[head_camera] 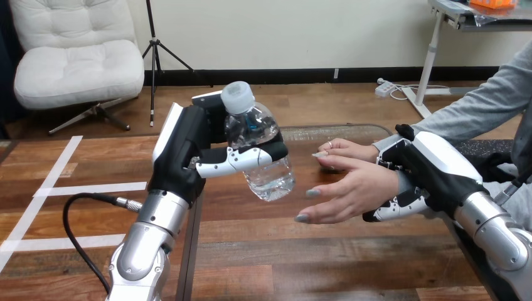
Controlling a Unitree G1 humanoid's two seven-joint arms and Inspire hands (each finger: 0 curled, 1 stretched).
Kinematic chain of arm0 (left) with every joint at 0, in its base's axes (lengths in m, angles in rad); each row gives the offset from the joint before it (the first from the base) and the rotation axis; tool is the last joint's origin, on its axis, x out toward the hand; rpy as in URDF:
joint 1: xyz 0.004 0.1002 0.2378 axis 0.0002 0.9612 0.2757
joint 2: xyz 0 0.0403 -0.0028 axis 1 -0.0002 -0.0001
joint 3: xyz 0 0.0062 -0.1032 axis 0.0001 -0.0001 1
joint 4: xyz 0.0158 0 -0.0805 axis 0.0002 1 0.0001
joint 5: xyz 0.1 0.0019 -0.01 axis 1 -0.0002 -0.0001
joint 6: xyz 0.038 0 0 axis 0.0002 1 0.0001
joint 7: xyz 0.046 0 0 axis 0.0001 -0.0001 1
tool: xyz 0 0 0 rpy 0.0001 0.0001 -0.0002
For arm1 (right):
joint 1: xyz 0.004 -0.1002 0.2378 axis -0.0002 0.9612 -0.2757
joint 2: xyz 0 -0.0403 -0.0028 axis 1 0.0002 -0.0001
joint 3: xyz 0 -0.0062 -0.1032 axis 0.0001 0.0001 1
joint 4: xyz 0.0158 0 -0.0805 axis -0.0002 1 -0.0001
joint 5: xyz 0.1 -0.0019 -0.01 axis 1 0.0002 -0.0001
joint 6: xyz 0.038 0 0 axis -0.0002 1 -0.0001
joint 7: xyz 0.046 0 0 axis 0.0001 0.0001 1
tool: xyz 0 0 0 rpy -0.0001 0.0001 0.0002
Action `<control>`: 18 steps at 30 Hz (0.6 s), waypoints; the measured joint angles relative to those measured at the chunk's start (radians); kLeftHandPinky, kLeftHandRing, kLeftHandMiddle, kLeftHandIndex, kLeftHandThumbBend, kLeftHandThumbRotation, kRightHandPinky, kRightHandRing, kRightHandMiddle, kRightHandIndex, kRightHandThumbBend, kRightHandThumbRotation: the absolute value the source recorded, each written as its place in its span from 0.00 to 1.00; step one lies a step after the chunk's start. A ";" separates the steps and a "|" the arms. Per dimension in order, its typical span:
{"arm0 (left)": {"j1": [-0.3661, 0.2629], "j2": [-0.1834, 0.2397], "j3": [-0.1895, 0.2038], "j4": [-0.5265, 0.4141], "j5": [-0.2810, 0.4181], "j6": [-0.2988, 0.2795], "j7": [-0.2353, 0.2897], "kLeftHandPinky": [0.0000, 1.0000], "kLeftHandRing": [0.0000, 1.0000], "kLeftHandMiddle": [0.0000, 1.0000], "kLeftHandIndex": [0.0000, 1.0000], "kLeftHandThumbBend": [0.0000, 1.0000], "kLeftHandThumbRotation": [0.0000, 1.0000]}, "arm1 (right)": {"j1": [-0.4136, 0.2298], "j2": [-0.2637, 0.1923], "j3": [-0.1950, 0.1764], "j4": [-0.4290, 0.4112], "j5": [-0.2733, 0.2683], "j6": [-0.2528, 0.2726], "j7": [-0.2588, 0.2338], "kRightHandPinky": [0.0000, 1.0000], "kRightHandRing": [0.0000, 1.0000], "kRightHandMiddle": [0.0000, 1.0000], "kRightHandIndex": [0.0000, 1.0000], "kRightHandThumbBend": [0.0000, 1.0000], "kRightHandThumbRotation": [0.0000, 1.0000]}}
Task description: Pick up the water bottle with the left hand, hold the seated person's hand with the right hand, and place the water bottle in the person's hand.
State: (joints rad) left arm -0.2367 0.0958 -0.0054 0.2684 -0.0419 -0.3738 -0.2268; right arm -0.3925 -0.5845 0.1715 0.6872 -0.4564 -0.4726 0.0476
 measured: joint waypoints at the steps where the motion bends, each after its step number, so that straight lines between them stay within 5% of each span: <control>1: 0.000 0.000 0.000 0.000 0.000 0.000 -0.001 0.24 0.29 0.33 0.36 0.69 0.00 | 0.000 0.000 0.001 0.000 0.000 0.000 0.000 0.15 0.19 0.23 0.24 0.80 0.00; 18: 0.000 0.009 0.002 0.002 0.010 0.000 0.003 0.22 0.28 0.33 0.36 0.67 0.00 | 0.000 0.000 0.007 0.000 0.007 0.010 0.018 0.24 0.28 0.33 0.35 0.89 0.00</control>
State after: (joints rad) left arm -0.2366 0.1050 -0.0030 0.2703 -0.0324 -0.3738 -0.2242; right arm -0.3925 -0.5846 0.1789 0.6871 -0.4495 -0.4624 0.0652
